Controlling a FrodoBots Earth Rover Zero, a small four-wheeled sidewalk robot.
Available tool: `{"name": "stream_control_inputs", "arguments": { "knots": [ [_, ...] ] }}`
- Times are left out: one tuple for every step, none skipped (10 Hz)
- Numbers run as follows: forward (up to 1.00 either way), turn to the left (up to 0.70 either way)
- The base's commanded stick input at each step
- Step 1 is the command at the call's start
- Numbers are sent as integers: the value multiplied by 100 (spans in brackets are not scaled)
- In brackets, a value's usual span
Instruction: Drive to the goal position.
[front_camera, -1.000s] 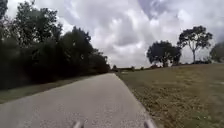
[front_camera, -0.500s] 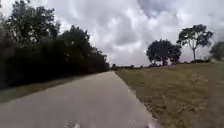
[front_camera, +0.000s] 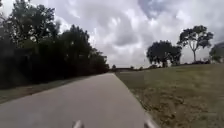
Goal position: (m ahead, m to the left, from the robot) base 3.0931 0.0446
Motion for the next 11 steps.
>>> {"name": "stream_control_inputs", "arguments": {
  "knots": [
    [70, 0],
    [70, 0],
    [70, 0],
    [70, 0],
    [70, 0],
    [70, 0],
    [70, 0],
    [70, 0],
    [70, 0],
    [70, 0],
    [70, 0]
  ]
}}
